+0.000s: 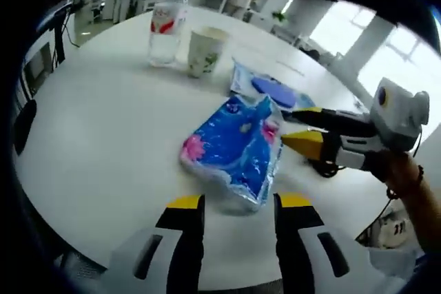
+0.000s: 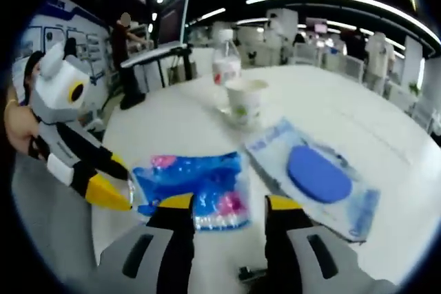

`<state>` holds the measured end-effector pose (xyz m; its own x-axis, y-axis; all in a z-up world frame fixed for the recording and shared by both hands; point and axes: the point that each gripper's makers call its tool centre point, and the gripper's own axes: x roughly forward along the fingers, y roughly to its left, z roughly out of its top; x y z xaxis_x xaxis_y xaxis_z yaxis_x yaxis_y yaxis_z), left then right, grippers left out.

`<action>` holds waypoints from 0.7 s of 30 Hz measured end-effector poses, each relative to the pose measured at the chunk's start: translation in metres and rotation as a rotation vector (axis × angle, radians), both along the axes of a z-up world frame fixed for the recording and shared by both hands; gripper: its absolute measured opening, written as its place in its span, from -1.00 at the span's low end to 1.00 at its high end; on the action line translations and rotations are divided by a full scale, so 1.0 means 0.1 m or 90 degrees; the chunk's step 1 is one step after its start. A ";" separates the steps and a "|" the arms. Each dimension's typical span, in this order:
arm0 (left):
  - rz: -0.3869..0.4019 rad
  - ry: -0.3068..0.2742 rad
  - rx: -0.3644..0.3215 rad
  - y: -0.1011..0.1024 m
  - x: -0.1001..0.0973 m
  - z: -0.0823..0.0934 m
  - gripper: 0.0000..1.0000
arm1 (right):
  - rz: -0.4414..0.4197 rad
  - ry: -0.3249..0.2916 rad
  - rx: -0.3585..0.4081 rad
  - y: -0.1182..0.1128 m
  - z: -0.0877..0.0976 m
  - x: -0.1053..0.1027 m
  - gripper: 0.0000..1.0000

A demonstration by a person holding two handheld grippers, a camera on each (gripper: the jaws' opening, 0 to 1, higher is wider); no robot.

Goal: Arrange the tabletop items into an orderly group along one side of the table until the central work area is clear of visible clutter.

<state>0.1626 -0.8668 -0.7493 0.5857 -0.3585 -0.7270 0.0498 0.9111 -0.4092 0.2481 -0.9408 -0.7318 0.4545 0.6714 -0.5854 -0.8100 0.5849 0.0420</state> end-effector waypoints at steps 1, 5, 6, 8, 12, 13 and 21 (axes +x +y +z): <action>0.004 0.002 -0.003 0.00 0.00 -0.01 -0.25 | 0.003 0.001 -0.002 0.01 -0.02 0.01 -0.31; 0.006 -0.002 -0.015 -0.04 0.00 0.00 -0.58 | 0.026 -0.004 -0.018 0.03 -0.07 0.00 -0.35; 0.006 0.002 -0.016 -0.05 -0.01 -0.01 -0.63 | 0.026 -0.002 -0.014 0.03 -0.07 0.00 -0.39; 0.010 0.005 -0.018 -0.05 -0.01 -0.03 -0.68 | 0.027 0.009 -0.012 0.04 -0.10 -0.01 -0.50; 0.015 0.005 -0.018 -0.04 -0.01 -0.04 -0.73 | 0.014 0.020 -0.015 0.01 -0.15 -0.01 -0.54; 0.014 0.006 -0.019 -0.04 -0.01 -0.04 -0.75 | 0.013 0.019 -0.013 0.01 -0.15 -0.01 -0.57; 0.015 0.016 -0.034 -0.05 -0.04 -0.04 -0.92 | -0.009 0.024 -0.006 -0.10 -0.13 0.01 -0.92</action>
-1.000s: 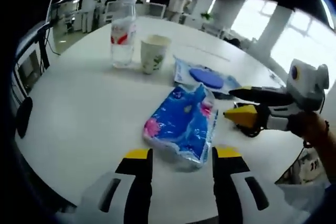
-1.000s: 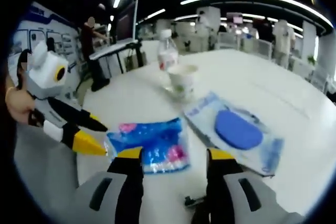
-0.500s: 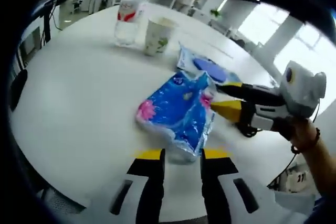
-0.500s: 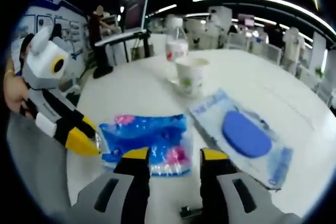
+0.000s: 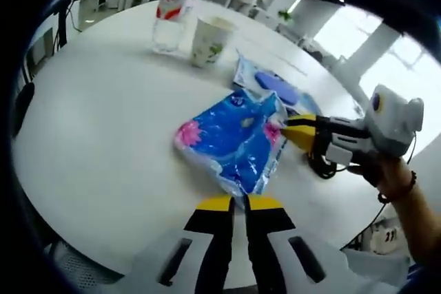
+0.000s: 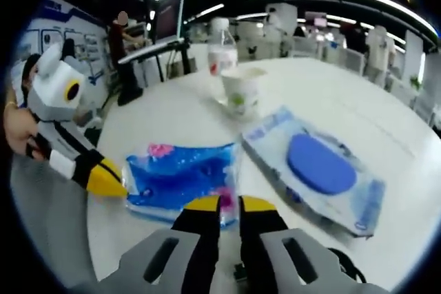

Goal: Arrange the tabletop items into an orderly group along one side of the table until the central work area is clear of visible clutter.

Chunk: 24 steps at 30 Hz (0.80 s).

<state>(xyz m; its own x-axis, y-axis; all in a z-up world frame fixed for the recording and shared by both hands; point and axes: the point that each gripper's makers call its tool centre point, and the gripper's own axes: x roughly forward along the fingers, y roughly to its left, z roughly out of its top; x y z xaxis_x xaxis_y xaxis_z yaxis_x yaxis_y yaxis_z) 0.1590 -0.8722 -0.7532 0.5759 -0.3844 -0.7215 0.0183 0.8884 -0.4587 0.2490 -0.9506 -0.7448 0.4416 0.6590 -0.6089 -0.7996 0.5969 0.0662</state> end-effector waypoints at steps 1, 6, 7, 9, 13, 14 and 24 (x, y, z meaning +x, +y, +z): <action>-0.002 -0.001 0.002 0.00 0.00 0.00 -0.93 | 0.000 0.000 -0.002 -0.01 0.00 -0.01 -0.95; 0.001 0.003 -0.003 0.03 -0.01 0.00 -0.95 | 0.004 0.004 -0.002 -0.05 -0.01 -0.06 -1.00; 0.004 0.007 -0.009 0.03 -0.01 0.01 -0.96 | 0.003 0.005 -0.003 -0.06 -0.01 -0.06 -1.00; 0.002 0.004 -0.010 0.02 0.00 0.02 -0.97 | 0.004 0.005 -0.006 -0.07 -0.02 -0.08 -1.00; -0.005 -0.004 -0.009 0.03 0.01 0.05 -0.99 | 0.001 0.009 0.000 -0.10 0.03 -0.11 -1.00; 0.000 -0.005 -0.012 0.03 0.02 0.06 -0.99 | -0.001 0.008 0.004 -0.11 0.05 -0.11 -1.00; -0.048 -0.059 0.026 0.03 0.10 0.23 -1.00 | -0.037 0.027 0.038 -0.27 0.22 -0.20 -1.00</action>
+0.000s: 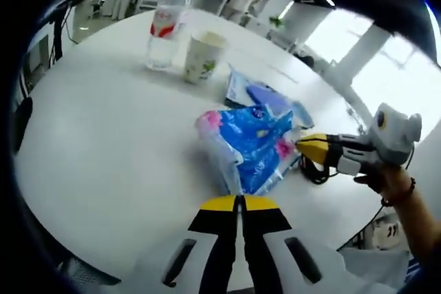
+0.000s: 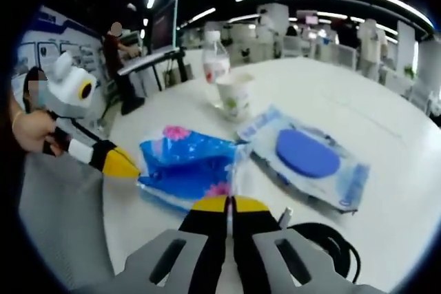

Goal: Arrange the tabletop items into an orderly group along one side of the table until the central work area is clear of visible clutter.

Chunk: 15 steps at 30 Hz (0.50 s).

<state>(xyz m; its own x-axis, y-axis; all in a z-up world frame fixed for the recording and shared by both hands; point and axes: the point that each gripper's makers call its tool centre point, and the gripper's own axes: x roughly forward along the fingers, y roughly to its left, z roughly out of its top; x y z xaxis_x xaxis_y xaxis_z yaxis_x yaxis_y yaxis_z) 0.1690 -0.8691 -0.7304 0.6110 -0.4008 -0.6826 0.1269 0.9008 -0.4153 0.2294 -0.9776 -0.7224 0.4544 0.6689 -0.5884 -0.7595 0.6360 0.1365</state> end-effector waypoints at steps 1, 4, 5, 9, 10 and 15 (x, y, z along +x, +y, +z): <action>-0.003 -0.003 0.000 -0.01 0.01 0.02 -1.00 | -0.003 0.000 0.003 -0.02 0.02 -0.01 -1.00; -0.018 -0.010 0.000 -0.06 0.02 0.05 -1.00 | -0.015 -0.003 0.004 -0.08 0.07 -0.03 -1.00; -0.027 -0.016 0.009 -0.07 0.02 0.06 -1.00 | -0.018 -0.004 0.003 -0.10 0.09 -0.04 -1.00; -0.046 -0.019 0.005 -0.13 0.02 0.11 -1.00 | -0.026 -0.007 -0.001 -0.17 0.16 -0.08 -1.00; -0.053 -0.015 -0.001 -0.15 0.02 0.11 -1.00 | -0.029 -0.006 -0.001 -0.18 0.17 -0.09 -1.00; -0.058 -0.015 -0.010 -0.15 0.04 0.16 -1.00 | -0.040 0.009 0.002 -0.29 0.23 -0.17 -1.00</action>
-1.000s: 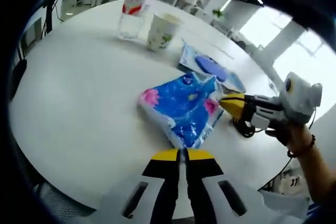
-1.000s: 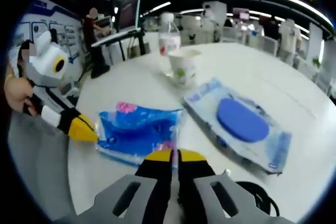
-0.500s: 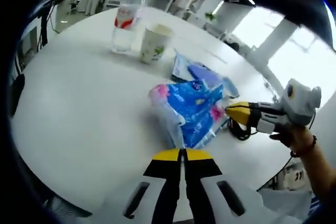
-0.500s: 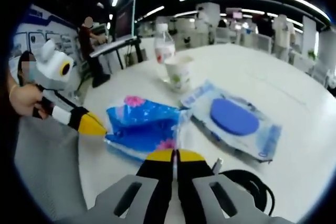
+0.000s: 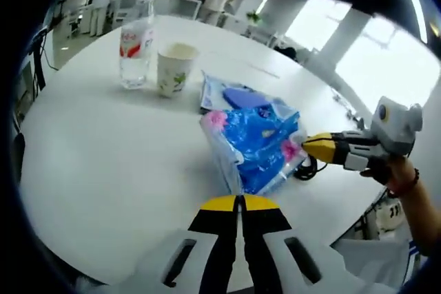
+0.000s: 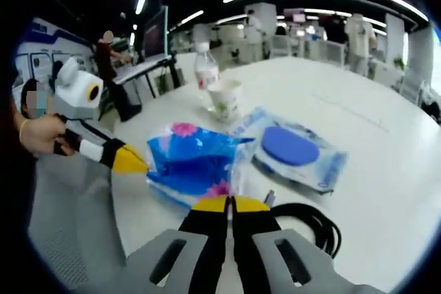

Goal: Arrange the tabletop items into an orderly group along one side of the table until the central work area is clear of visible clutter.

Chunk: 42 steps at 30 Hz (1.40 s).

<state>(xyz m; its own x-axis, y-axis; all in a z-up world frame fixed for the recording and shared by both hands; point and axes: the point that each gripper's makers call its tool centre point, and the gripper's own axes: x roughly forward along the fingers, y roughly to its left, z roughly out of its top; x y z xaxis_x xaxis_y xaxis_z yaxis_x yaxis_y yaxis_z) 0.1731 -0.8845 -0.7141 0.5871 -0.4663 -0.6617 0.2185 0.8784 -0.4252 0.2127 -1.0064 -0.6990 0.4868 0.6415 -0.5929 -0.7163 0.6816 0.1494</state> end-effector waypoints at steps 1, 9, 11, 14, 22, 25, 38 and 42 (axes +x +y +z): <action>-0.002 -0.001 -0.004 -0.01 0.01 0.02 -1.00 | -0.005 0.003 -0.001 -0.02 0.01 -0.01 -1.00; -0.023 -0.012 -0.018 -0.14 0.08 0.14 -1.00 | -0.027 0.004 -0.008 -0.19 0.09 -0.07 -1.00; -0.030 -0.013 -0.018 -0.18 0.09 0.14 -1.00 | -0.030 0.001 -0.010 -0.22 0.11 -0.08 -1.00; -0.049 -0.016 -0.017 -0.26 0.08 0.15 -1.00 | -0.037 0.004 -0.027 -0.28 0.11 -0.09 -1.00; -0.087 -0.029 -0.012 -0.43 0.13 0.21 -0.99 | -0.057 -0.009 -0.049 -0.47 0.18 -0.10 -1.00; -0.098 -0.034 -0.014 -0.49 0.15 0.24 -0.99 | -0.072 -0.003 -0.045 -0.55 0.21 -0.11 -1.00; -0.154 -0.047 -0.018 -0.81 0.22 0.34 -0.99 | -0.116 -0.005 -0.073 -0.84 0.29 -0.14 -1.00; -0.166 -0.051 -0.019 -0.91 0.26 0.36 -0.99 | -0.134 -0.003 -0.085 -0.95 0.30 -0.12 -1.00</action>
